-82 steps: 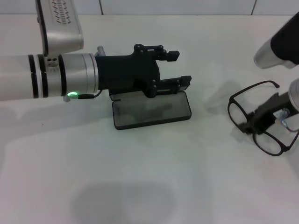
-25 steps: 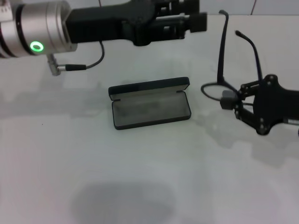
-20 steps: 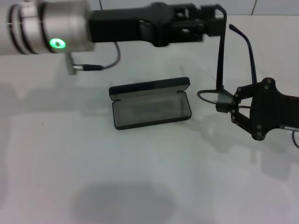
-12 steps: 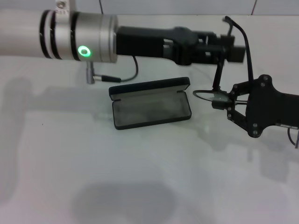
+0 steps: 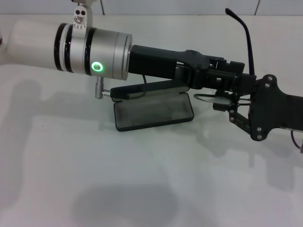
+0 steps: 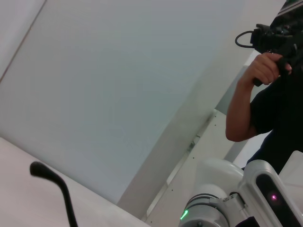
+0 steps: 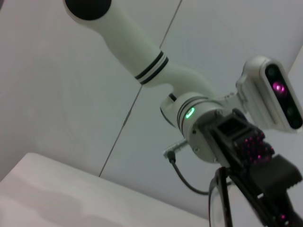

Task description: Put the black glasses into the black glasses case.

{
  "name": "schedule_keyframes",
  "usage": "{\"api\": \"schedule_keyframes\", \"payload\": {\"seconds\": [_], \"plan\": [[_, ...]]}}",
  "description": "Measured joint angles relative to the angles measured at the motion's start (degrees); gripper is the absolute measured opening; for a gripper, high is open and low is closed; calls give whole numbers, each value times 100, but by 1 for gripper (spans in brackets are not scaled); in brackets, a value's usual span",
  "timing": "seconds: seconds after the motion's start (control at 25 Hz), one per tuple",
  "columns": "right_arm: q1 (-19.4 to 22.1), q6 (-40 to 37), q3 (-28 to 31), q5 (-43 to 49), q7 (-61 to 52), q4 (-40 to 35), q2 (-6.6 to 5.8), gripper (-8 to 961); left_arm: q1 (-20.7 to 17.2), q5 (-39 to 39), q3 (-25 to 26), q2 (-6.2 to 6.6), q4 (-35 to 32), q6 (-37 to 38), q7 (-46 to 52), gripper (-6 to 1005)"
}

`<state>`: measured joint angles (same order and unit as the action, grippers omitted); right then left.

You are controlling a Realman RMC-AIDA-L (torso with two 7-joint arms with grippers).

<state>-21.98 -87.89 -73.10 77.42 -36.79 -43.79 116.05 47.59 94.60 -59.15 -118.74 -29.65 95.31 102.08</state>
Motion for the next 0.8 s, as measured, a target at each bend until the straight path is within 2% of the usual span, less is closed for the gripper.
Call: {"api": "schedule_keyframes", "payload": {"seconds": [0.32,0.56,0.68,0.8], "plan": [[110,-204,12,-37,396,22,-39,116,-22,-104,40,40,-26,147,40,652],[181,-1384,99,12,840,88,-89,116,-254,-209,53,198,-40,-125,-8,652],[184,-1826,103,14,921,93,-81,116,-329,-43,42,194,-15,-555,-21,652],[121,-2183,59,14,942,174,-52,116,-320,146,14,70,10,-1053,-94,652]]}}
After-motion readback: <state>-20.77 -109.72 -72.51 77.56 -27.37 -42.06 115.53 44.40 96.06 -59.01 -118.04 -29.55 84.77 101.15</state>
